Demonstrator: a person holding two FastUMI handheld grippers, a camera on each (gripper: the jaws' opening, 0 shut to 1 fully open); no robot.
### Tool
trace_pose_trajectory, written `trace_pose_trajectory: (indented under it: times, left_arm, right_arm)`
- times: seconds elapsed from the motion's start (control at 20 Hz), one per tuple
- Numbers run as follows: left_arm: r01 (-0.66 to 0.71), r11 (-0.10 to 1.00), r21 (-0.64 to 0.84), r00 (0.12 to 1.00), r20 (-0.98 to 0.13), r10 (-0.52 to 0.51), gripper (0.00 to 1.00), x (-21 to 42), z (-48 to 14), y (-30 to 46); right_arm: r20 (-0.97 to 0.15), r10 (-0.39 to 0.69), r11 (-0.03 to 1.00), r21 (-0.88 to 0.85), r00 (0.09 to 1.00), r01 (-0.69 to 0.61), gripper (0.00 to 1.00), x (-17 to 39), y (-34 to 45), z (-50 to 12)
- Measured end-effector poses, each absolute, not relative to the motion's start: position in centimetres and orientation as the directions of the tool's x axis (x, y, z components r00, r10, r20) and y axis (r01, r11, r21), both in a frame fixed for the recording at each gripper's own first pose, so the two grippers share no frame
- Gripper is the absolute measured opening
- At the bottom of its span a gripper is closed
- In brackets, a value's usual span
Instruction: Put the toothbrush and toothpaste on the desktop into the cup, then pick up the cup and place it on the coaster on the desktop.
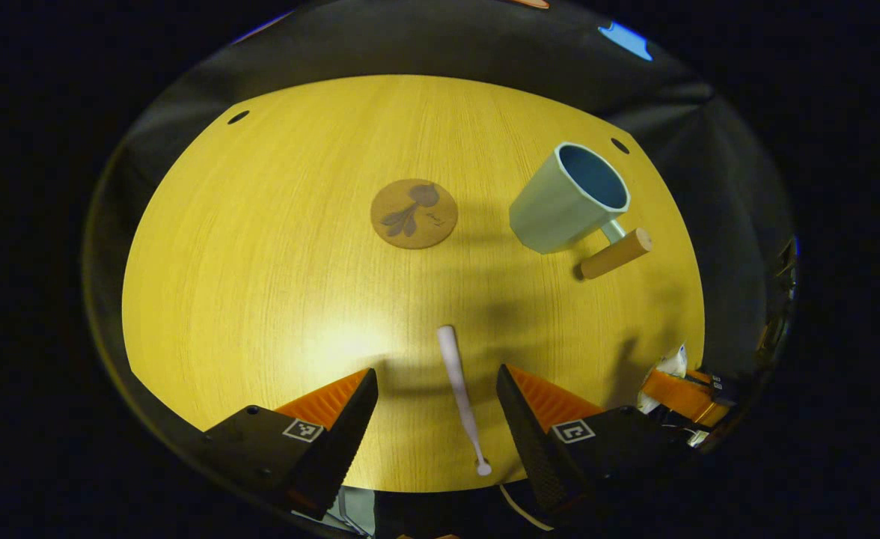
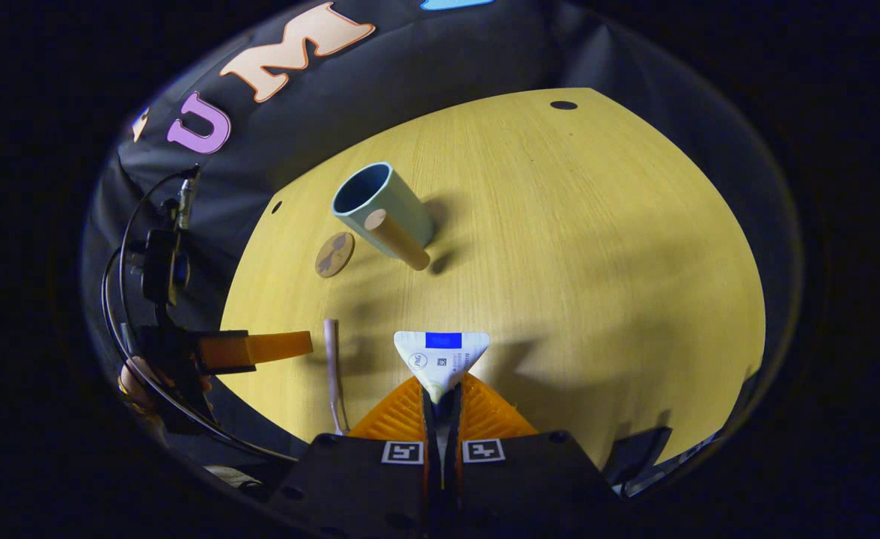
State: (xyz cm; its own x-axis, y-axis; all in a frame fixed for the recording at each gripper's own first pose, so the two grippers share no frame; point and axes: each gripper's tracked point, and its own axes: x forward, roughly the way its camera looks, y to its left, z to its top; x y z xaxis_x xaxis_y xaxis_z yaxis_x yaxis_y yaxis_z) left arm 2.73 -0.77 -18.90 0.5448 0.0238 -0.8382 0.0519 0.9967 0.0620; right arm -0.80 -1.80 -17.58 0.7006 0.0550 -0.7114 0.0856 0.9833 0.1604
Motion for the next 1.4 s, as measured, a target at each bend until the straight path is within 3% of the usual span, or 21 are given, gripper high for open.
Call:
trace_pose_trajectory:
  times: [0.2,0.25,0.4,0.5,0.55,0.65,0.9,1.05,1.25,1.4]
  left_arm:
    - [0.040,0.996,0.084,0.484,-0.873,0.054,0.84,3.1,-20.1,-1.2]
    - [0.038,0.995,0.089,0.462,-0.885,0.061,0.76,2.9,-20.5,-1.2]
    - [0.014,0.997,0.081,0.430,-0.901,0.068,0.66,3.2,-21.5,-1.2]
    - [-0.002,0.997,0.077,0.410,-0.909,0.071,0.55,3.2,-22.1,-1.3]
    - [-0.006,0.997,0.078,0.404,-0.912,0.074,0.43,3.2,-22.3,-1.3]
    - [-0.013,0.997,0.075,0.394,-0.916,0.074,0.35,3.1,-22.5,-1.3]
    - [-0.029,0.998,0.061,0.383,-0.921,0.068,0.27,3.1,-23.2,-1.6]
    - [-0.040,0.997,0.067,0.378,-0.923,0.077,0.12,3.1,-23.4,-1.2]
    - [-0.032,0.997,0.065,0.375,-0.924,0.072,0.04,3.0,-23.4,-1.3]
    - [-0.010,1.000,-0.006,0.391,-0.920,-0.002,0.00,2.6,-23.6,-2.5]
  right_arm:
    - [-0.704,0.068,0.980,0.181,0.707,0.087,0.05,-0.7,-3.2,-17.0]
    - [-0.701,0.074,0.978,0.190,0.709,0.085,0.05,-0.6,-3.3,-16.9]
    - [-0.687,0.093,0.973,0.215,0.720,0.079,0.04,-0.3,-3.2,-15.9]
    - [-0.674,0.102,0.972,0.224,0.732,0.071,0.05,0.0,-3.2,-15.3]
    - [-0.671,0.103,0.972,0.225,0.734,0.070,0.05,0.1,-3.3,-15.0]
    - [-0.673,0.096,0.975,0.212,0.733,0.067,0.05,0.1,-3.6,-14.9]
    - [-0.669,0.086,0.979,0.196,0.738,0.064,0.05,-0.1,-3.8,-14.7]
    - [-0.670,0.092,0.979,0.196,0.736,0.056,0.05,-0.3,-3.7,-14.8]
    - [-0.671,0.095,0.981,0.190,0.736,0.047,0.05,-0.8,-3.4,-14.6]
    - [-0.669,0.093,0.982,0.184,0.737,0.043,0.05,-0.8,-3.2,-14.8]
